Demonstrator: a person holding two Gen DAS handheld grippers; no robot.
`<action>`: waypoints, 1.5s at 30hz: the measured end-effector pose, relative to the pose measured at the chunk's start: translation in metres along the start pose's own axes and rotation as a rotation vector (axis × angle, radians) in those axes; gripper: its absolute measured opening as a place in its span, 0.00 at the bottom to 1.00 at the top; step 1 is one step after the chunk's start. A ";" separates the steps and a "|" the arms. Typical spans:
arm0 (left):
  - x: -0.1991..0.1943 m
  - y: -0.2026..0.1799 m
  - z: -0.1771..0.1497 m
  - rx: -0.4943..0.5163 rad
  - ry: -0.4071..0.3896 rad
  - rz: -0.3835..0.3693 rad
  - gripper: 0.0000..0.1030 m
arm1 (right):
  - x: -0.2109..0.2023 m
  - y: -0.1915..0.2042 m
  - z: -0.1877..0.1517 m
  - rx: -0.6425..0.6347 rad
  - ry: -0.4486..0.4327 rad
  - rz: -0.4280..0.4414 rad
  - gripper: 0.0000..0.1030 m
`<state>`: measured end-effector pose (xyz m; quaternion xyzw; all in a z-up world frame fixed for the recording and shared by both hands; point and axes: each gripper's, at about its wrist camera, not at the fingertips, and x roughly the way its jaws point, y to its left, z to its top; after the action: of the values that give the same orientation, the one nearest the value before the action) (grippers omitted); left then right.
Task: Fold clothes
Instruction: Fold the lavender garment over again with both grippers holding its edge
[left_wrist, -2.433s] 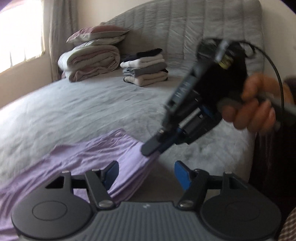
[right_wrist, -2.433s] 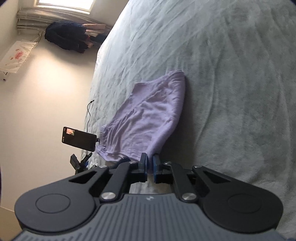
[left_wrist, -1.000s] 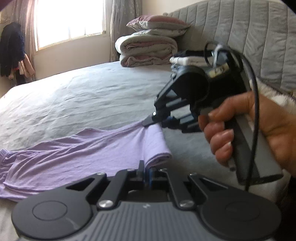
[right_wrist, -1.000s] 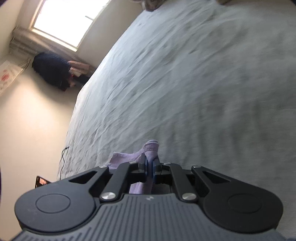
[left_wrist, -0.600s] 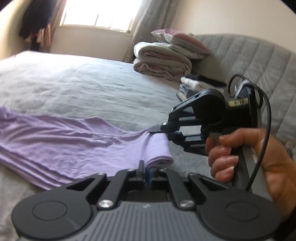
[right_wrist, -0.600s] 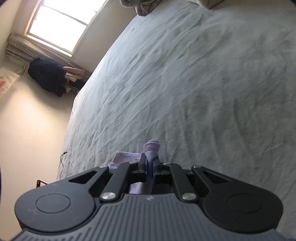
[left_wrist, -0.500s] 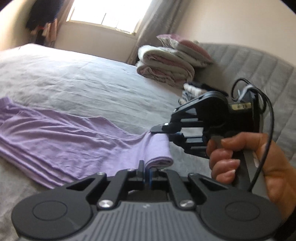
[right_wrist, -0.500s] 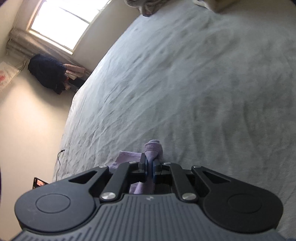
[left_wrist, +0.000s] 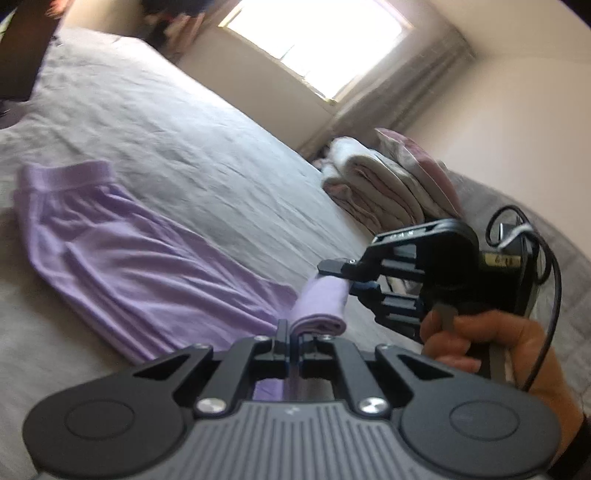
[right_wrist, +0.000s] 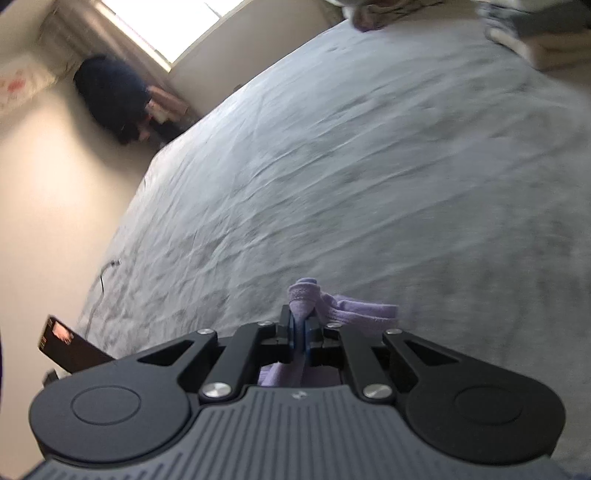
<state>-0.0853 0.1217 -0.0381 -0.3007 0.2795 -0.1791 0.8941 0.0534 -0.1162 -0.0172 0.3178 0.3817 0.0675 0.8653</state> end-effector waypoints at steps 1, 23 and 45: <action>-0.001 0.007 0.004 -0.016 -0.005 0.008 0.03 | 0.006 0.007 -0.002 -0.012 0.007 -0.002 0.07; -0.027 0.122 0.050 -0.318 -0.111 0.155 0.03 | 0.110 0.132 -0.043 -0.210 0.140 0.021 0.07; -0.006 0.058 0.101 0.137 -0.028 0.273 0.16 | 0.040 0.069 -0.041 -0.474 -0.039 0.143 0.37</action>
<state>-0.0198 0.2129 -0.0053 -0.2008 0.2925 -0.0705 0.9323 0.0611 -0.0274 -0.0214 0.1335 0.3149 0.2101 0.9159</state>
